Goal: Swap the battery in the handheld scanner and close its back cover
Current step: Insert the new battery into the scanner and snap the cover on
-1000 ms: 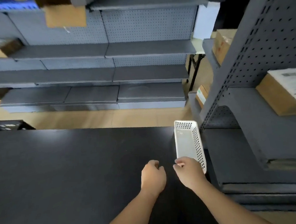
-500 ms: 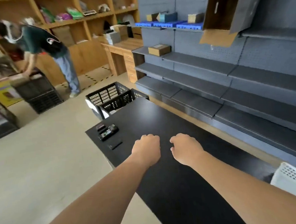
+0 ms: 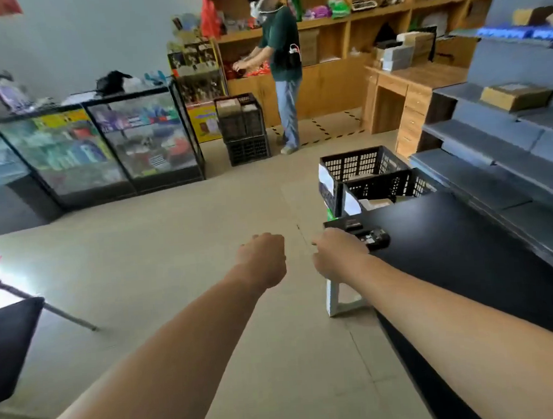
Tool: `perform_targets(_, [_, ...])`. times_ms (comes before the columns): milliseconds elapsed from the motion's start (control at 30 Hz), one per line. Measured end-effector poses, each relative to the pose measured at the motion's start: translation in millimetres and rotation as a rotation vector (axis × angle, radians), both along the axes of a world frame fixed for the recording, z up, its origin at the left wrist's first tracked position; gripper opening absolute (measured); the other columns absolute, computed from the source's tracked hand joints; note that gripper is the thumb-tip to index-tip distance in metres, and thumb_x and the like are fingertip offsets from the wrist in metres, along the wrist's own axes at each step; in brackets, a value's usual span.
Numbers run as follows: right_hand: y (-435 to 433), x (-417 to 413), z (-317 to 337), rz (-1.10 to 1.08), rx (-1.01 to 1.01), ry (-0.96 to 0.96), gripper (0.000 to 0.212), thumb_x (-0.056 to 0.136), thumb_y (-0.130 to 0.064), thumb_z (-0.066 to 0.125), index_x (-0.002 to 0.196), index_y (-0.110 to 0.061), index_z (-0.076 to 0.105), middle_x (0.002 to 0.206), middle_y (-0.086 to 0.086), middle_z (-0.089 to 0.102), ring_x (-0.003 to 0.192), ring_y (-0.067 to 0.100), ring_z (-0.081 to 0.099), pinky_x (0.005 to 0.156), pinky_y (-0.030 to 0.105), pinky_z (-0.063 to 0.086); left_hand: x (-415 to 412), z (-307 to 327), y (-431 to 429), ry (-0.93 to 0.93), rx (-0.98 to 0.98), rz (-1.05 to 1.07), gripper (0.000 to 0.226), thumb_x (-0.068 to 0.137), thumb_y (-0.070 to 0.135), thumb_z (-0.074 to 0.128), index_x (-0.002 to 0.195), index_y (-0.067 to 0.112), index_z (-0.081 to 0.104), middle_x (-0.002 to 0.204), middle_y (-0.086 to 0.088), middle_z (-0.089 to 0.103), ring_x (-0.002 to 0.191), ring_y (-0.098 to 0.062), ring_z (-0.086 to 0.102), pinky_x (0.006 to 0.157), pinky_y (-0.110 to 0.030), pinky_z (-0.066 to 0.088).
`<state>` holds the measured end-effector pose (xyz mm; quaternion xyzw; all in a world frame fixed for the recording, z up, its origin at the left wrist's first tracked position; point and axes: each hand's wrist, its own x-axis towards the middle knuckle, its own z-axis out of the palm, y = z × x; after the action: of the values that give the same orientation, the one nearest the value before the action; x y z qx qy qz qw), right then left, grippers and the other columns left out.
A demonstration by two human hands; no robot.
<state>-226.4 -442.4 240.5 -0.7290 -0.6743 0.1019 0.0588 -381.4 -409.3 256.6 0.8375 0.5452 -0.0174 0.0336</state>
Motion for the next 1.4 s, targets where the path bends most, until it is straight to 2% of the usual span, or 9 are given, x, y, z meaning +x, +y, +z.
perform_targets(133, [61.2, -43.4, -6.3, 0.05, -0.012, 0.026, 0.036, 0.088, -0.015, 0.047, 0.122, -0.014, 0.06, 0.124, 0.012, 0.061, 0.113, 0.035, 0.058, 0.091, 0.04, 0.049, -45.9, 2.6, 57.2, 0.029, -0.005, 0.058, 0.027, 0.097, 0.026, 0.049, 0.118, 0.013, 0.06, 0.122, -0.01, 0.06, 0.115, -0.032, 0.054, 0.088, -0.042, 0.048])
perform_targets(367, [162.2, -61.0, -6.4, 0.032, -0.045, 0.031, 0.037, 0.088, -0.013, 0.046, 0.122, -0.015, 0.059, 0.125, 0.012, 0.06, 0.109, 0.035, 0.06, 0.081, 0.034, 0.047, -62.4, -9.1, 148.0, 0.016, -0.057, 0.051, 0.026, 0.098, 0.025, 0.048, 0.118, 0.012, 0.059, 0.121, -0.011, 0.06, 0.114, -0.032, 0.053, 0.087, -0.042, 0.047])
perform_targets(700, [350.7, 7.4, -16.4, 0.018, -0.018, 0.056, 0.025, 0.087, -0.013, 0.046, 0.107, -0.012, 0.061, 0.116, 0.01, 0.061, 0.105, 0.033, 0.059, 0.083, 0.035, 0.049, 14.0, -14.8, 338.3, 0.009, -0.06, -0.006, 0.027, 0.098, 0.025, 0.048, 0.119, 0.011, 0.058, 0.12, -0.011, 0.06, 0.112, -0.032, 0.054, 0.088, -0.044, 0.048])
perform_targets(900, [429.4, 68.3, -19.5, -0.073, -0.035, 0.108, 0.025, 0.089, -0.015, 0.048, 0.11, -0.013, 0.061, 0.118, 0.009, 0.06, 0.104, 0.032, 0.059, 0.082, 0.035, 0.05, 79.5, -21.2, 431.1, 0.023, -0.09, -0.103, 0.029, 0.098, 0.026, 0.048, 0.122, 0.012, 0.058, 0.122, -0.01, 0.06, 0.114, -0.032, 0.053, 0.086, -0.043, 0.048])
perform_targets(1033, [440.6, 127.4, -30.8, -0.221, -0.006, 0.156, 0.029, 0.088, -0.012, 0.05, 0.115, -0.013, 0.061, 0.114, 0.01, 0.06, 0.105, 0.033, 0.06, 0.08, 0.041, 0.054, 150.9, -34.6, 475.7, 0.048, -0.121, -0.247, 0.032, 0.097, 0.027, 0.049, 0.125, 0.013, 0.056, 0.127, -0.009, 0.059, 0.118, -0.031, 0.052, 0.089, -0.043, 0.047])
perform_targets(1133, [428.8, 179.8, -32.0, -0.374, 0.002, 0.127, 0.014, 0.084, -0.011, 0.055, 0.096, -0.01, 0.063, 0.088, 0.01, 0.057, 0.089, 0.035, 0.063, 0.064, 0.038, 0.053, 220.2, -48.2, 487.7, 0.069, -0.159, -0.445, 0.033, 0.095, 0.027, 0.051, 0.126, 0.015, 0.056, 0.129, -0.009, 0.059, 0.119, -0.031, 0.053, 0.094, -0.043, 0.047])
perform_targets(1200, [409.6, 213.0, -29.2, -0.515, -0.005, 0.112, 0.004, 0.082, -0.01, 0.058, 0.085, -0.011, 0.062, 0.083, 0.01, 0.06, 0.081, 0.033, 0.062, 0.061, 0.04, 0.055, 268.8, -55.1, 482.0, 0.094, -0.174, -0.625, 0.03, 0.094, 0.021, 0.051, 0.122, 0.014, 0.057, 0.124, -0.011, 0.061, 0.113, -0.032, 0.058, 0.088, -0.043, 0.05])
perform_targets(1300, [359.4, 255.5, -28.6, -0.806, 0.007, 0.086, 0.018, 0.088, -0.015, 0.056, 0.103, -0.015, 0.065, 0.103, 0.009, 0.064, 0.086, 0.028, 0.06, 0.066, 0.039, 0.054, 339.4, -59.9, 455.5, 0.066, -0.217, -0.878, 0.026, 0.091, 0.021, 0.051, 0.115, 0.012, 0.058, 0.119, -0.014, 0.062, 0.11, -0.035, 0.059, 0.085, -0.044, 0.051])
perform_targets(1400, [295.7, 272.3, -33.1, -1.119, -0.009, 0.091, 0.035, 0.092, -0.028, 0.055, 0.125, -0.017, 0.06, 0.123, 0.01, 0.061, 0.108, 0.035, 0.061, 0.083, 0.043, 0.054, 390.5, -64.1, 414.4, 0.05, -0.249, -1.123, 0.024, 0.093, 0.025, 0.052, 0.11, 0.01, 0.059, 0.113, -0.016, 0.065, 0.106, -0.038, 0.061, 0.079, -0.04, 0.051])
